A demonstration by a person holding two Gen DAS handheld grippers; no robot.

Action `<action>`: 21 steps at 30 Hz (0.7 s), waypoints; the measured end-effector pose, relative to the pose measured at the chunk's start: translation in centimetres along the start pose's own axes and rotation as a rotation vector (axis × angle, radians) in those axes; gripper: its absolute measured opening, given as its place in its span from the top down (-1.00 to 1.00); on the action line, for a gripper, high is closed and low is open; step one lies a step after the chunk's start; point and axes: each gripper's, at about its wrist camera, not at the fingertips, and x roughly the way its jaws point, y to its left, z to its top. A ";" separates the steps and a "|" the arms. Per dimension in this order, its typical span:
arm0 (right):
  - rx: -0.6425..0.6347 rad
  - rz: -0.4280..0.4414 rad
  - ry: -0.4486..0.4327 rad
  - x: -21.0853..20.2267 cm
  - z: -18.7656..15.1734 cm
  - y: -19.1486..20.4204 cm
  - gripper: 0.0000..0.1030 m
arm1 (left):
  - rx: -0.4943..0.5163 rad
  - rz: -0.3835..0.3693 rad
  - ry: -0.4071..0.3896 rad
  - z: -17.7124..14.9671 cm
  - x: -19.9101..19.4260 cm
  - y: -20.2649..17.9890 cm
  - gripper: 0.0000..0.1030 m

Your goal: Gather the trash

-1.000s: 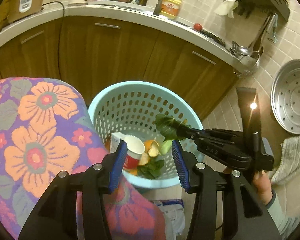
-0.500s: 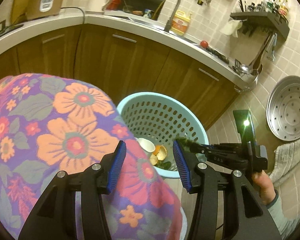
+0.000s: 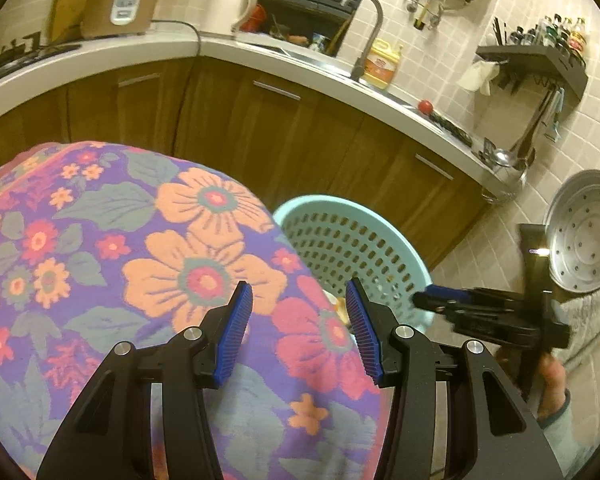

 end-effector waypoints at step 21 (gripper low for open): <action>-0.148 -0.055 -0.456 -6.5 -1.9 9.2 -0.40 | 0.044 0.290 -0.281 -2.7 -5.3 2.9 -0.39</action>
